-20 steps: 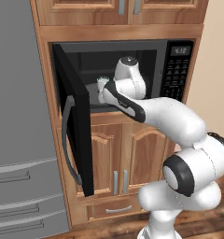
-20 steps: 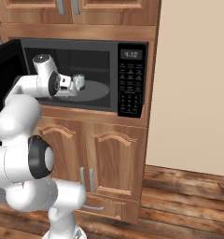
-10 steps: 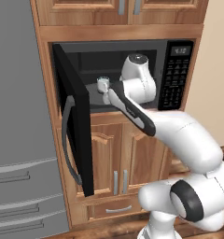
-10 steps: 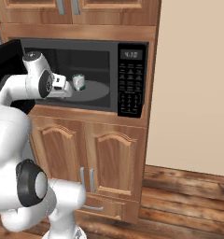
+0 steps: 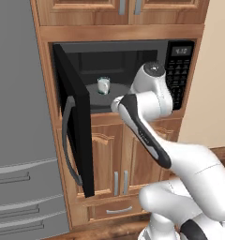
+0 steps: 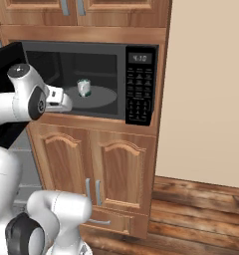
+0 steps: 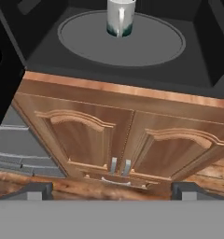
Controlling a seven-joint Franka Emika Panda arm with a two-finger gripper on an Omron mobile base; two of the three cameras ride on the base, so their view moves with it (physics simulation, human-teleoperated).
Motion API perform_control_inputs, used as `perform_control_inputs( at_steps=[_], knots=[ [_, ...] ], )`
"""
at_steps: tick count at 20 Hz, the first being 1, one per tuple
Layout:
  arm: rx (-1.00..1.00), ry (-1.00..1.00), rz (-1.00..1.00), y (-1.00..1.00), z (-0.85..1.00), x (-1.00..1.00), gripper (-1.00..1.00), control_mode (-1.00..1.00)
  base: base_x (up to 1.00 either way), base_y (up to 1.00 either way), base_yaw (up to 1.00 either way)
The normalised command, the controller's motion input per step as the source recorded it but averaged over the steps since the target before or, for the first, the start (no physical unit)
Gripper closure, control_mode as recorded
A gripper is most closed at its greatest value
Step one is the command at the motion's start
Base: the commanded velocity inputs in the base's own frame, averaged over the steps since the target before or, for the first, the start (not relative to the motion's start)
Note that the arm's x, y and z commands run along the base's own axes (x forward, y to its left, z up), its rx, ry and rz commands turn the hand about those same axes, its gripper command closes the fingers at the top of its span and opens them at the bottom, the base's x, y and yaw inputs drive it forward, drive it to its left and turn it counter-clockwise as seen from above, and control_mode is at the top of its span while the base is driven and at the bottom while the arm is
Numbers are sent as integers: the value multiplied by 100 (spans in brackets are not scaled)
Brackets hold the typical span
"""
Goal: Pick the mug from the counter and place it inside the microwave. Then close the microwave.
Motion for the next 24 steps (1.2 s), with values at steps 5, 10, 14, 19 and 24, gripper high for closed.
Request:
perform_control_inputs(
  at_steps=[5,10,14,19,24],
  knots=[
    [1,-13,0,-6,0,-68,-100,-100,0,0,0],
    [0,-9,0,-10,14,-75,-100,-100,0,0,0],
    [0,-8,0,-15,25,-82,-100,-100,0,0,0],
    [0,-2,0,-13,28,-72,-100,-100,0,0,0],
    [0,0,0,-7,37,-71,-100,-100,0,0,0]
  ],
)
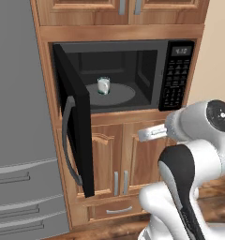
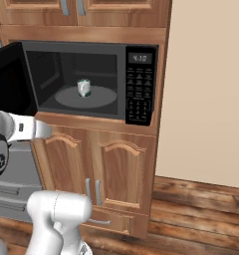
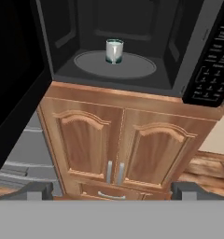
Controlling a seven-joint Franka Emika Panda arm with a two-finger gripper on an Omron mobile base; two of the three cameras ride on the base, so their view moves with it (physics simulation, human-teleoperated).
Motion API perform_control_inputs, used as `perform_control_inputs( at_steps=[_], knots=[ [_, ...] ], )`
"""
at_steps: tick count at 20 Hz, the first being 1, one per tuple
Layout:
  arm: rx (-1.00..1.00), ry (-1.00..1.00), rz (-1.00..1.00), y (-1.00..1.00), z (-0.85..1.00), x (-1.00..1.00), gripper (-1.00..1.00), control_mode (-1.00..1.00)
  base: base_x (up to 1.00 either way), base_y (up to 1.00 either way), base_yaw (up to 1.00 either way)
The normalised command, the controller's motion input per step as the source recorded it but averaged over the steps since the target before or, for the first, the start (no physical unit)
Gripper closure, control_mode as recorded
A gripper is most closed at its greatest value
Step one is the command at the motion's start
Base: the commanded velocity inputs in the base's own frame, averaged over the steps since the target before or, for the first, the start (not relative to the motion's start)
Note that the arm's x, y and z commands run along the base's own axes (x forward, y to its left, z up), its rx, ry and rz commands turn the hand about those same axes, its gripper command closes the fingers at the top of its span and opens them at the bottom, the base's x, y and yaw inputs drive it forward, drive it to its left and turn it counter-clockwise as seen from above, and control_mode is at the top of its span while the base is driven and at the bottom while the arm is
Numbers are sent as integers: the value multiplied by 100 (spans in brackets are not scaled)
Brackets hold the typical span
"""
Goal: Pick the mug from the counter and place it inside the microwave. Then close the microwave.
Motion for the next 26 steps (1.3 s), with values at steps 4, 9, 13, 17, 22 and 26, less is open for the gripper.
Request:
perform_control_inputs(
  at_steps=[4,9,13,17,22,26],
  knots=[
    [0,0,0,-6,38,-67,-100,-100,0,0,0],
    [0,0,0,-4,20,-77,-100,-100,0,0,0],
    [0,-6,0,0,16,-78,-100,-100,0,0,0],
    [0,-12,0,0,18,-69,-100,-100,0,0,0],
    [0,-16,0,0,25,-49,-100,-100,0,0,0],
    [0,-16,0,0,26,-55,-100,-100,0,0,0]
  ],
)
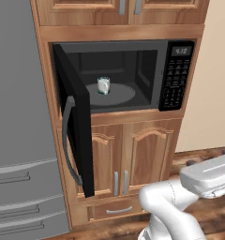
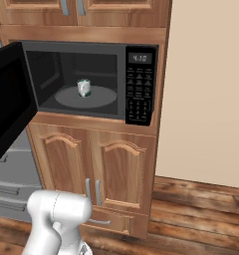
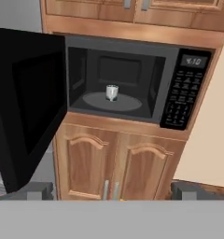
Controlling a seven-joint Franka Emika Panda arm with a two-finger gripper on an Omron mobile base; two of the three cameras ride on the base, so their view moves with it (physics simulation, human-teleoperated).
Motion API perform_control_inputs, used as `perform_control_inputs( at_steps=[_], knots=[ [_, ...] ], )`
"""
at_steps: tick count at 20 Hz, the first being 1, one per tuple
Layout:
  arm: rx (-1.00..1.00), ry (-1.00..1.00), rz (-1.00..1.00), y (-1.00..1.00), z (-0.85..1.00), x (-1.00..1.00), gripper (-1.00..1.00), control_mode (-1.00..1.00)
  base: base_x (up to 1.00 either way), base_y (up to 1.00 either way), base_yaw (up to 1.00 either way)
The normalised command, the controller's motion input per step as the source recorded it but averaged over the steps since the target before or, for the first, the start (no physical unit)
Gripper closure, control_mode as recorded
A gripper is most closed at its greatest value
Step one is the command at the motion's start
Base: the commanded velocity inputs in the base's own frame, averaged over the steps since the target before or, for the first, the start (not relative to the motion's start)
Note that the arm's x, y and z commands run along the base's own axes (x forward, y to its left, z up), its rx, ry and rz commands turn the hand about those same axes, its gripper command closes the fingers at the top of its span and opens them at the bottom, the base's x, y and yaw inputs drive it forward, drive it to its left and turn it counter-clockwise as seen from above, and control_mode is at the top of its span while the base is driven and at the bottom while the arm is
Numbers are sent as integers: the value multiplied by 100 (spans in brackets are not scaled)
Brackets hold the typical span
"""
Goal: Pick the mug from the counter and place it inside the microwave. Then close the microwave.
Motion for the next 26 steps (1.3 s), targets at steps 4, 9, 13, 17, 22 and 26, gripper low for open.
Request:
perform_control_inputs(
  at_steps=[4,9,13,17,22,26],
  knots=[
    [0,-11,-2,0,20,-50,-100,-100,0,0,0],
    [0,-8,-5,0,16,-36,-100,-100,0,0,0],
    [0,-3,-9,2,17,-17,-100,-100,0,0,0],
    [0,-2,-14,5,15,-3,-100,-100,0,0,0],
    [0,0,-16,14,4,0,-100,-100,0,0,0],
    [-3,0,-16,19,0,0,-100,-100,0,0,0]
  ],
)
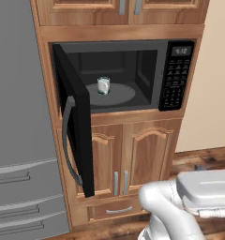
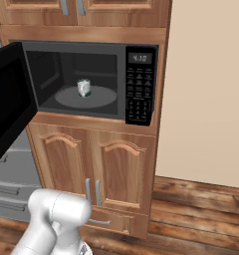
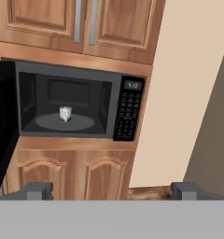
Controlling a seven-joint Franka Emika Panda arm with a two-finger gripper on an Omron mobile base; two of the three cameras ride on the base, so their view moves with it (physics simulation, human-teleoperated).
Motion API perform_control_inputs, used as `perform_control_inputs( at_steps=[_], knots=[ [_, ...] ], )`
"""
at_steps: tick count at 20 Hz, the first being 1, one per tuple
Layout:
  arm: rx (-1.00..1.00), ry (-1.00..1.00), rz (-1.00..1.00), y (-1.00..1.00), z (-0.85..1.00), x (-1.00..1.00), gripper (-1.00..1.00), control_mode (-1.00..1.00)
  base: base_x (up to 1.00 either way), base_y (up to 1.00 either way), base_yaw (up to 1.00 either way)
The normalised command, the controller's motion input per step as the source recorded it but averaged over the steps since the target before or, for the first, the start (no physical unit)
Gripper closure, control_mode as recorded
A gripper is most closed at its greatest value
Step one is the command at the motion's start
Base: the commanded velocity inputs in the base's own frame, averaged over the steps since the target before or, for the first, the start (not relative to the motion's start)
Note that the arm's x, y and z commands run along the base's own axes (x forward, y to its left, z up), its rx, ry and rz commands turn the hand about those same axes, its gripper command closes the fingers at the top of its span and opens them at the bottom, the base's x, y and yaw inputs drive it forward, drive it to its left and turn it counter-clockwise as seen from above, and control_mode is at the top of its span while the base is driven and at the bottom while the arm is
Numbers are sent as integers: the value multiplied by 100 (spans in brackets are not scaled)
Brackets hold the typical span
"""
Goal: Pick the mug from the counter and place it inside the microwave. Then close the microwave.
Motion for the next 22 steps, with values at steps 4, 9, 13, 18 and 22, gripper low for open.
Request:
perform_control_inputs(
  at_steps=[4,9,13,18,22],
  knots=[
    [-8,0,-12,34,0,13,-100,-100,0,0,0],
    [-8,0,-7,41,0,3,-100,-100,0,0,0],
    [-6,-1,-6,44,0,0,-100,-100,0,0,0],
    [-7,-4,-7,43,0,6,-100,-100,0,0,0],
    [-8,-3,-10,38,0,22,-100,-100,0,0,0]
  ],
)
